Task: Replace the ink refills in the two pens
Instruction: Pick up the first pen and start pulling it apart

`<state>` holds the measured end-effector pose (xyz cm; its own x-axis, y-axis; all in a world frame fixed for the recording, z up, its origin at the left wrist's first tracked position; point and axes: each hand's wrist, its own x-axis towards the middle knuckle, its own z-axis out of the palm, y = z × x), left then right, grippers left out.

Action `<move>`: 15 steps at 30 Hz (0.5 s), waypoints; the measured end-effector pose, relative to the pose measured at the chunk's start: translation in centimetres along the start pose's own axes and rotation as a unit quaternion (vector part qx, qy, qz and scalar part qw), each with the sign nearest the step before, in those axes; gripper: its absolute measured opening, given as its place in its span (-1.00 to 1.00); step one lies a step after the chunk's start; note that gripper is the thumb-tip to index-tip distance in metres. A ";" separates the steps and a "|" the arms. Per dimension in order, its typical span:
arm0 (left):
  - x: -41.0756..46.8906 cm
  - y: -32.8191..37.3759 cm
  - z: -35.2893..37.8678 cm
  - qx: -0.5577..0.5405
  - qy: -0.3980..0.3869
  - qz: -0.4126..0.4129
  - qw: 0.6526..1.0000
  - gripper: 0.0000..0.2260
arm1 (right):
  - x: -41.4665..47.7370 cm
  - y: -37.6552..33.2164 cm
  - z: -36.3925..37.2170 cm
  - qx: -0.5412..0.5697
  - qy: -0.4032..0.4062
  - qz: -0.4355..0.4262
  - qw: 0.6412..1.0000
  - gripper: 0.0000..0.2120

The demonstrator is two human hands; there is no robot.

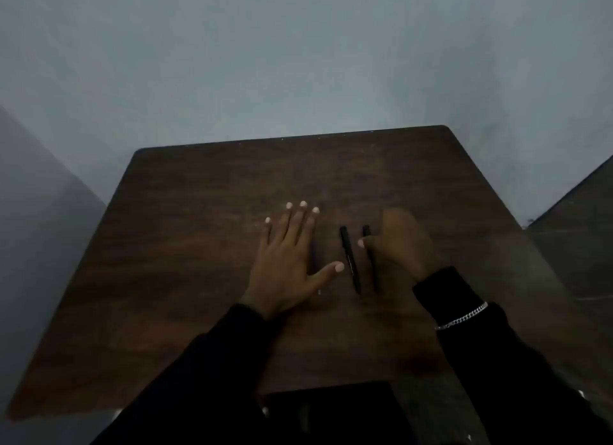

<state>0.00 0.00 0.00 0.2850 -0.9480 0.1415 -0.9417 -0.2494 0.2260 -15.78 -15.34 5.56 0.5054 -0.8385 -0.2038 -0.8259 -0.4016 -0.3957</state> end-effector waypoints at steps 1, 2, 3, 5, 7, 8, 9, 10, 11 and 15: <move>0.0 -0.1 0.5 -0.001 0.004 0.003 1.000 -0.07 | 0.2 0.2 0.5 0.002 -0.021 0.016 1.000 -0.60; -0.1 -0.1 1.1 0.001 0.009 0.000 1.000 -0.08 | 0.3 0.5 0.9 0.000 -0.024 0.028 0.999 -0.59; 0.0 -0.2 1.6 0.005 0.012 0.000 1.000 -0.08 | 0.7 0.9 1.4 0.007 -0.033 0.037 0.999 -0.57; 0.1 -0.3 2.4 -0.004 0.025 0.002 1.000 -0.08 | 1.2 1.3 2.3 0.023 -0.055 0.051 0.997 -0.57; 0.1 -0.3 3.3 -0.016 0.035 0.001 0.999 -0.09 | 1.6 1.6 3.2 0.026 -0.061 0.054 0.996 -0.56; 0.2 -0.5 3.6 -0.016 0.041 0.002 0.999 -0.10 | 1.8 1.7 3.4 0.022 -0.059 0.055 0.997 -0.57; 0.4 -0.6 3.8 -0.022 0.049 0.001 0.999 -0.11 | 2.1 1.8 3.6 0.018 -0.055 0.055 0.997 -0.58; 0.5 -0.6 3.8 -0.030 0.058 -0.001 0.998 -0.13 | 2.4 1.8 3.8 0.016 -0.053 0.058 0.997 -0.59; 0.5 -0.6 3.9 -0.039 0.069 0.001 0.997 -0.14 | 2.6 1.9 4.0 0.019 -0.051 0.060 0.997 -0.59; 0.6 -0.8 4.1 -0.071 0.103 0.012 0.992 -0.18 | 3.3 2.5 4.6 0.078 -0.059 0.069 0.993 -0.71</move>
<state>0.15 -1.16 -3.99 0.3072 -0.8894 0.3384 -0.9178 -0.1830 0.3523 -15.06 -17.45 -0.26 0.4244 -0.8282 -0.3660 -0.8447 -0.2165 -0.4894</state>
